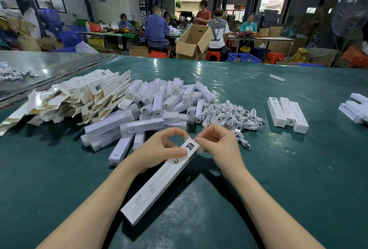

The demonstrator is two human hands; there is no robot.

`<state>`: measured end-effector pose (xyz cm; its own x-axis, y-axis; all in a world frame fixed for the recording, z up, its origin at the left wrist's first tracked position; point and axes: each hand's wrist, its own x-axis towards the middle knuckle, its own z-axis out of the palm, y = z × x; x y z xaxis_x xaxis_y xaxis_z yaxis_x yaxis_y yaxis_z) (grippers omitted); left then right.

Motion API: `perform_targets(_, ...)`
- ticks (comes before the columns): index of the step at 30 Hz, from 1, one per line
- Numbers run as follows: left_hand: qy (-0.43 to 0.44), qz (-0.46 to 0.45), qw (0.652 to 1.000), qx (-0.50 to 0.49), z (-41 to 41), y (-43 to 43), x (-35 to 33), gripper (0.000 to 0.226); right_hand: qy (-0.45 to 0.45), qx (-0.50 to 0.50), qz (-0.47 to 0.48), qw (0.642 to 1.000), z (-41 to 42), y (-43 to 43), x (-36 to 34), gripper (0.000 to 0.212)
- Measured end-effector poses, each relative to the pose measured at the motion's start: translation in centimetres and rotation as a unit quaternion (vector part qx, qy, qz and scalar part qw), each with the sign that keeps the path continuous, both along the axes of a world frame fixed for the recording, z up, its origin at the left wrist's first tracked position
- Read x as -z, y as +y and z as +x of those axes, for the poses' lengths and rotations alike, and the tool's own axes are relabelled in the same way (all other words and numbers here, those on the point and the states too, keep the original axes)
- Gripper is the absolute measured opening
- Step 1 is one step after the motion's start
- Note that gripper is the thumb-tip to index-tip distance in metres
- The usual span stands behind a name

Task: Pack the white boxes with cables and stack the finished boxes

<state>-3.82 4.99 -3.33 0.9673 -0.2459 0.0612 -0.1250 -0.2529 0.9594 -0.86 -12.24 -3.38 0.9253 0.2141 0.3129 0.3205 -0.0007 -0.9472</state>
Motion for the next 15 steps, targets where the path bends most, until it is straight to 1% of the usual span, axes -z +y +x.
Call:
perform_targets(2,0.002,-0.009,1.000,-0.003,0.0,0.0,-0.1,0.035,0.022,-0.025,0.001,0.999,0.1,-0.1,0.0,0.026)
perform_targets(3,0.003,-0.015,1.000,-0.005,0.0,0.0,-0.1,0.034,0.047,-0.045,0.020,0.998,0.2,-0.2,-0.1,0.027)
perform_targets(6,0.011,-0.020,1.000,0.006,0.0,0.0,-0.1,0.037,0.131,-0.135,0.090,0.978,0.5,-0.9,-0.2,0.027)
perform_targets(8,0.016,-0.020,0.999,0.030,0.0,0.1,-0.2,0.042,0.152,-0.169,0.095,0.969,0.5,-1.3,-0.3,0.027)
perform_targets(10,0.021,-0.029,0.998,0.049,0.0,0.1,-0.2,0.043,0.179,-0.183,0.102,0.961,0.5,-1.4,-0.4,0.030)
perform_targets(12,0.024,-0.036,0.997,0.059,0.0,0.0,-0.1,0.043,0.212,-0.182,0.116,0.953,0.5,-1.4,-0.4,0.030)
perform_targets(15,0.022,-0.029,0.997,0.062,0.0,-0.1,-0.1,0.040,0.233,-0.139,0.105,0.957,0.4,-1.1,-0.3,0.022)
